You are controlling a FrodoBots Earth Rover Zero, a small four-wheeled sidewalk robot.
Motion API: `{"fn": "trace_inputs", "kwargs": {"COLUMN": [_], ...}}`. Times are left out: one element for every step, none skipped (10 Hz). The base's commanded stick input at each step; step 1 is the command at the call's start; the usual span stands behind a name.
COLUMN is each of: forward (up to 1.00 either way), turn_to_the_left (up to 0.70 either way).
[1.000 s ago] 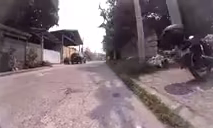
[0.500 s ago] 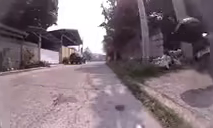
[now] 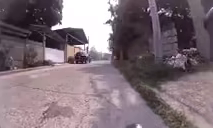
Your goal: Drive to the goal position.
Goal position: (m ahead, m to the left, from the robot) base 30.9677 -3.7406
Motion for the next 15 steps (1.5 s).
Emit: {"fn": "trace_inputs", "kwargs": {"forward": [0.85,0.85,0.85,0.85,0.85,0.85,0.85,0.85,0.85,0.85,0.85,0.85,0.85,0.85,0.85], "turn_to_the_left": [0.0,0.0,0.0,0.0,0.0,0.0,0.0,0.0,0.0,0.0,0.0,0.0,0.0,0.0,0.0]}}
